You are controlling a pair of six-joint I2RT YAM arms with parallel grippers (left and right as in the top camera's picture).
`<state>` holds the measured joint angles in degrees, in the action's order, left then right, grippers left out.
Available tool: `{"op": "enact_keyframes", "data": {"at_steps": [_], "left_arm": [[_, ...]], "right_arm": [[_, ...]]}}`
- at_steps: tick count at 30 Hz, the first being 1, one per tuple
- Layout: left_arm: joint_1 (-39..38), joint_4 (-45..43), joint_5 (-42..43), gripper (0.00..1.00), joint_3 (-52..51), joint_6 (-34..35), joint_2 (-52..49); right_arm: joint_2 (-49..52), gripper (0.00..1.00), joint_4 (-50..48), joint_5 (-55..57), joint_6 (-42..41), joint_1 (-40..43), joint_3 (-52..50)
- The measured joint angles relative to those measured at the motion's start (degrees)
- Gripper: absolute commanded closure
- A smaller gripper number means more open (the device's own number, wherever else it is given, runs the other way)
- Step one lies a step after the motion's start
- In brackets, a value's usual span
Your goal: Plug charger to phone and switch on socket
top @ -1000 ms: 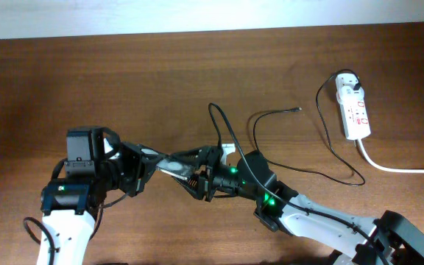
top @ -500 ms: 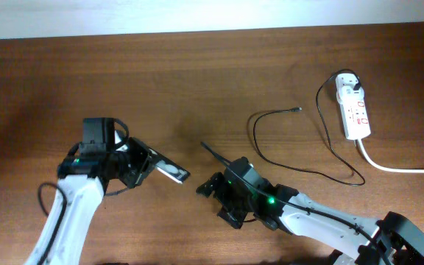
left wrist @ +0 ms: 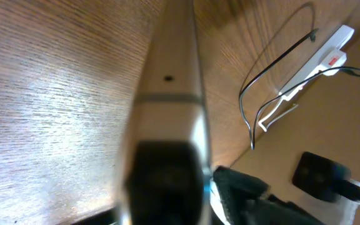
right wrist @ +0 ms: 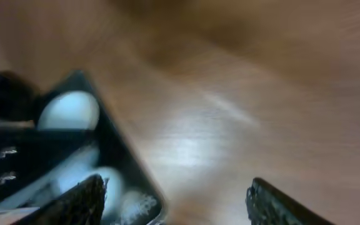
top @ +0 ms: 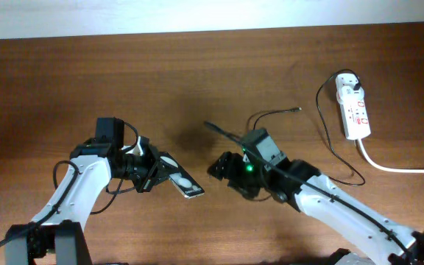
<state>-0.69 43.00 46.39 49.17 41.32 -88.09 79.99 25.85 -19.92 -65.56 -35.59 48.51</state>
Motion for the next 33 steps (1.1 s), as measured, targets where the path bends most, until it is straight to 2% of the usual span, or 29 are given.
{"op": "enact_keyframes", "data": {"at_steps": [4, 9, 12, 15, 19, 26, 33], "left_arm": [[0.00, 0.07, 0.26, 1.00, 0.04, 0.00, 0.00], [0.00, 0.09, 0.35, 1.00, 0.04, 0.00, 0.00], [0.00, 0.09, 0.35, 1.00, 0.04, 0.00, 0.00], [0.00, 0.11, 0.35, 1.00, 0.04, 0.00, 0.00], [0.00, 0.11, 0.35, 1.00, 0.07, 0.00, 0.00], [0.00, 0.22, 0.35, 1.00, 0.07, 0.00, 0.00], [0.00, 0.26, 0.35, 1.00, 0.07, 0.00, 0.00]], "right_arm": [[-0.35, 0.24, 11.72, 12.35, 1.73, 0.04, 12.22], [-0.33, 0.24, 14.78, 21.27, 2.23, 1.62, 16.85], [0.44, 0.24, 14.95, 22.05, 2.40, 5.14, 16.87], [4.76, 0.24, 14.62, 22.29, 2.67, 9.18, 16.96], [12.44, 0.24, 12.11, 21.99, 3.17, 10.34, 17.44], [26.62, 0.24, 11.61, 21.57, 4.59, 11.21, 29.77], [28.17, 0.24, 8.81, 21.70, 4.52, 16.20, 30.47]]}}
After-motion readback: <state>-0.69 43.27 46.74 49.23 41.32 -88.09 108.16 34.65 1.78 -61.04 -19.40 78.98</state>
